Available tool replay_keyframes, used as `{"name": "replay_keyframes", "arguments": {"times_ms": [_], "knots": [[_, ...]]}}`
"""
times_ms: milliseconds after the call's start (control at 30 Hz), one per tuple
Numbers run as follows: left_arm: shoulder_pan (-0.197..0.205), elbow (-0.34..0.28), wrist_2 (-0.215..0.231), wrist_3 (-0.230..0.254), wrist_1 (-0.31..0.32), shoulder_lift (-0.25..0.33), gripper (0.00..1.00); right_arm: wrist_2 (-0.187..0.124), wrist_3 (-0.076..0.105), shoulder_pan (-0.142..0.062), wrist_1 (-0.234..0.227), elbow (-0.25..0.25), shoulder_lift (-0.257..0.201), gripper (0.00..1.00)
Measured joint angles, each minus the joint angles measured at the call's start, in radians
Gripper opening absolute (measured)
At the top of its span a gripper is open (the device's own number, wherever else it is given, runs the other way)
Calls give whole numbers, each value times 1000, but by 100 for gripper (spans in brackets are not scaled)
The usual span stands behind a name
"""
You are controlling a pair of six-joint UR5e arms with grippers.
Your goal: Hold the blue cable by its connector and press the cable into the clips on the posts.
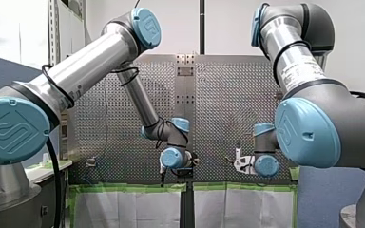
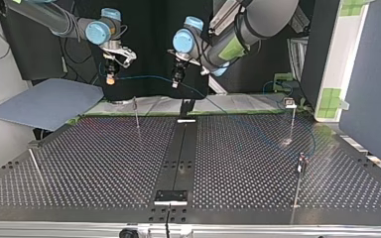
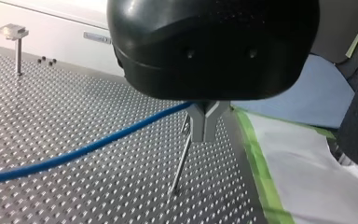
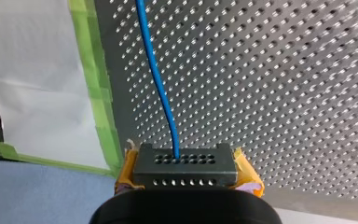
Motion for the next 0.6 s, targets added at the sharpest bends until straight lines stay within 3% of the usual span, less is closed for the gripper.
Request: {"name": "replay_keyframes", "arguments": {"times_ms": [333, 600], "knots": [[-22, 89, -20, -5, -3, -85, 0, -38, 9, -55, -22, -28, 25, 0], [-40, 161, -46, -17, -1, -156, 0, -68, -10, -81, -24, -51, 79, 0]]}}
